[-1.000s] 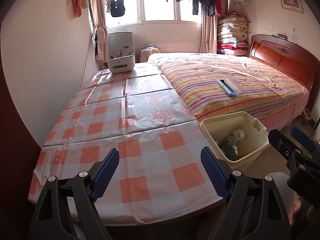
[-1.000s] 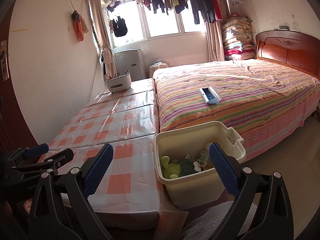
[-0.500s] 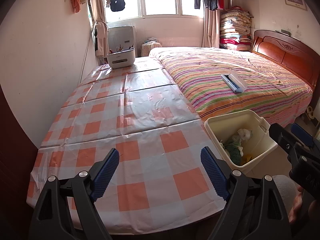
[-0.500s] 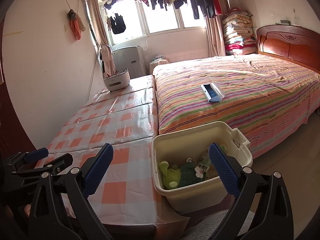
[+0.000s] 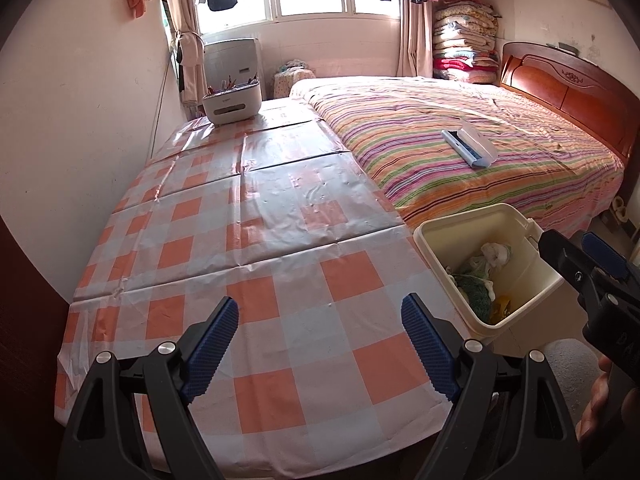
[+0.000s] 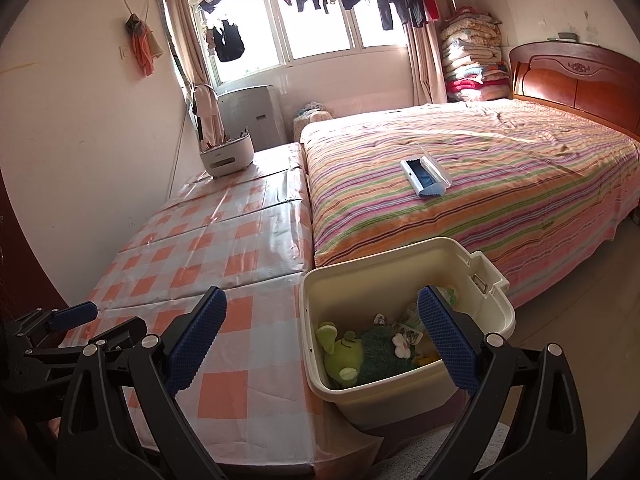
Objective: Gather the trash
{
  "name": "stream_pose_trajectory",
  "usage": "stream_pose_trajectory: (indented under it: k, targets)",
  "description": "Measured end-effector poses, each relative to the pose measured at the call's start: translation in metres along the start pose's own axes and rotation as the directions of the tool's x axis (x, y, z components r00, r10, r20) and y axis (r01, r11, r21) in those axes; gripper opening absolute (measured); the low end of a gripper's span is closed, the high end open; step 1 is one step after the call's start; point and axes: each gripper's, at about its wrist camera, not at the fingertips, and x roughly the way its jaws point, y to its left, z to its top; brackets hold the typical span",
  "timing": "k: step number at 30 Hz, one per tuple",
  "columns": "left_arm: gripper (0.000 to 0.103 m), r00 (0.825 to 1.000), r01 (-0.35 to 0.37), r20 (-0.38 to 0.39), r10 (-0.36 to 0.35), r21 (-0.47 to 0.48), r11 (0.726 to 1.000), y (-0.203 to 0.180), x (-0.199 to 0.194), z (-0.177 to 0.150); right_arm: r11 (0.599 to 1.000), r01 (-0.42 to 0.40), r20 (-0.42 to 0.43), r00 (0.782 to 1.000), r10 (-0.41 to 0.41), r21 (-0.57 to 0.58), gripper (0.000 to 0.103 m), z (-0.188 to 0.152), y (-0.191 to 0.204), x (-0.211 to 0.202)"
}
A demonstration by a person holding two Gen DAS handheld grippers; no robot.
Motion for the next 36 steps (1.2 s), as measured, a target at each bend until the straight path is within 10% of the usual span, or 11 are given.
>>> stream_pose_trajectory:
  k: [36]
  targets:
    - [0.081,0.995,0.094,-0.029,-0.092,0.09,0.991,-0.042,0.016,0.008,0.999,0.032,-0.027,0.999,-0.03,0.045,0.095,-0.005,-0.025,0.012]
